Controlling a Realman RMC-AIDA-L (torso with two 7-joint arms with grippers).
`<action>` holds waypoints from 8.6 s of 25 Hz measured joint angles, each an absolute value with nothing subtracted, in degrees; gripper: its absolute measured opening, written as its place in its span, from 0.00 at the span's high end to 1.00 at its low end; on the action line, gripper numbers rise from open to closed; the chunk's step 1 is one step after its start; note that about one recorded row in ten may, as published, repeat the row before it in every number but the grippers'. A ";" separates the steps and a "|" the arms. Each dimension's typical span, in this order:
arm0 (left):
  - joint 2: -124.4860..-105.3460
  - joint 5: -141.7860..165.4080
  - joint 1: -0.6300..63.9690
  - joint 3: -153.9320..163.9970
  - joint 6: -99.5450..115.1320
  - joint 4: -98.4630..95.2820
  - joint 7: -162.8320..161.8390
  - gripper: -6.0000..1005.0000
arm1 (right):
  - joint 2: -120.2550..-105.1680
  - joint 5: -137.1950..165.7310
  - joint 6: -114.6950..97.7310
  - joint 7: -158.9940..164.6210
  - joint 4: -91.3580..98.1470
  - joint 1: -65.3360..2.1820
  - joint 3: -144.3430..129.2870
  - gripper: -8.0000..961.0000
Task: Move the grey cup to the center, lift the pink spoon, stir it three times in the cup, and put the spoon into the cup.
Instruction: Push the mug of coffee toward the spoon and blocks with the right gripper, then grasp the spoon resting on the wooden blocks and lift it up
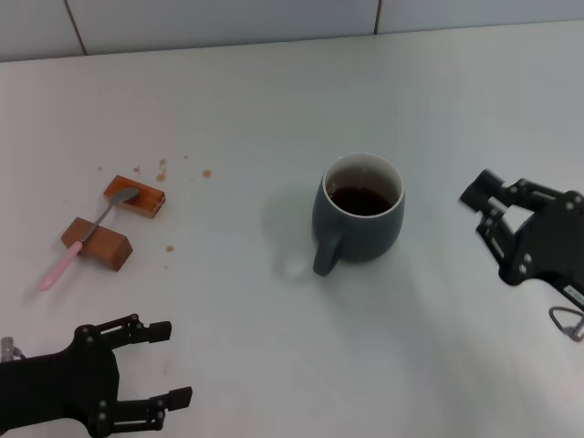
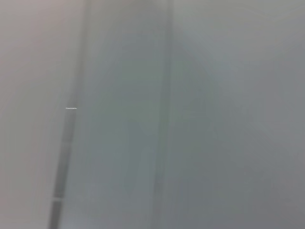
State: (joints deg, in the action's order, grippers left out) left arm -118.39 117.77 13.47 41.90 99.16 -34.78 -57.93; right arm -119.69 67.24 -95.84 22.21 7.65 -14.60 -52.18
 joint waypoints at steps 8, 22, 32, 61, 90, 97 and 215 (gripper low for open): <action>-118.33 117.77 13.87 41.92 99.04 -33.70 -57.89 0.15 | -119.82 52.94 -94.09 5.49 -7.96 -19.37 -50.20 0.85; -118.36 117.81 14.26 41.92 99.00 -33.55 -57.82 0.15 | -119.87 55.49 -80.80 4.51 -11.80 -25.49 -46.89 0.97; -118.39 117.87 14.49 41.92 98.86 -33.49 -57.83 0.15 | -119.88 59.01 -77.67 4.48 -14.19 -28.97 -45.38 0.97; -118.39 117.86 14.26 41.93 98.87 -33.49 -57.30 0.15 | -119.89 101.61 -59.33 4.33 -21.98 -37.79 -7.42 0.96; -118.38 113.34 12.42 39.16 99.96 -33.49 -55.76 0.15 | -116.97 127.20 -84.12 10.48 -18.38 -14.79 -6.58 0.30; -118.27 106.13 9.14 29.19 102.51 -33.48 -56.04 0.15 | -115.92 127.28 -84.08 15.68 -18.15 -17.55 -11.21 0.19; -118.21 102.81 10.24 12.64 81.82 -5.18 -91.66 0.16 | -117.41 127.35 -76.96 21.90 -17.22 -23.56 -13.46 0.14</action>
